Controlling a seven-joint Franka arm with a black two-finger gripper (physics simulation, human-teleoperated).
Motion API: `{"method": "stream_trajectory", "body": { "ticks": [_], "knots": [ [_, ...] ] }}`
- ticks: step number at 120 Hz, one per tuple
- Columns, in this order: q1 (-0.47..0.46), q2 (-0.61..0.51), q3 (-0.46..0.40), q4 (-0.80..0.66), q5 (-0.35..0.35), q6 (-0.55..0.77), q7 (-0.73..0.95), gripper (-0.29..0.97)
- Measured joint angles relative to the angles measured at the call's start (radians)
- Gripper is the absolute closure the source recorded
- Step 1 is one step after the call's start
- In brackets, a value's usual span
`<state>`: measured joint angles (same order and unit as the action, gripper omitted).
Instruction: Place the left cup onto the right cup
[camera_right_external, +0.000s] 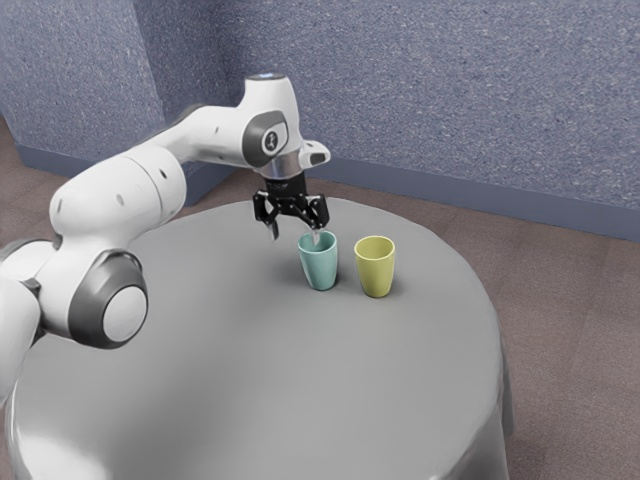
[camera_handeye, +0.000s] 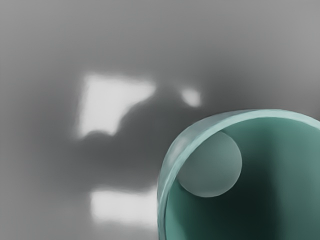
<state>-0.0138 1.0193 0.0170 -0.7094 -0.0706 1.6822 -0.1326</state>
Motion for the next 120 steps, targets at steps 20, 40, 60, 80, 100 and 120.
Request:
{"method": "stream_trajectory", "body": {
  "ticks": [20,40,60,80,100,120],
  "knots": [
    [0.004,0.015,0.000,0.006,0.000,0.000,-0.002,0.03],
    [0.007,0.022,0.000,0.006,0.000,0.001,-0.004,0.07],
    [0.007,0.023,-0.001,0.006,0.000,0.003,-0.005,0.13],
    [0.006,0.023,-0.009,0.008,0.000,0.004,-0.006,0.18],
    [0.006,0.024,-0.012,0.008,0.000,0.005,-0.007,0.23],
    [0.006,0.024,-0.017,0.008,0.000,0.006,-0.008,0.27]
  ]
}}
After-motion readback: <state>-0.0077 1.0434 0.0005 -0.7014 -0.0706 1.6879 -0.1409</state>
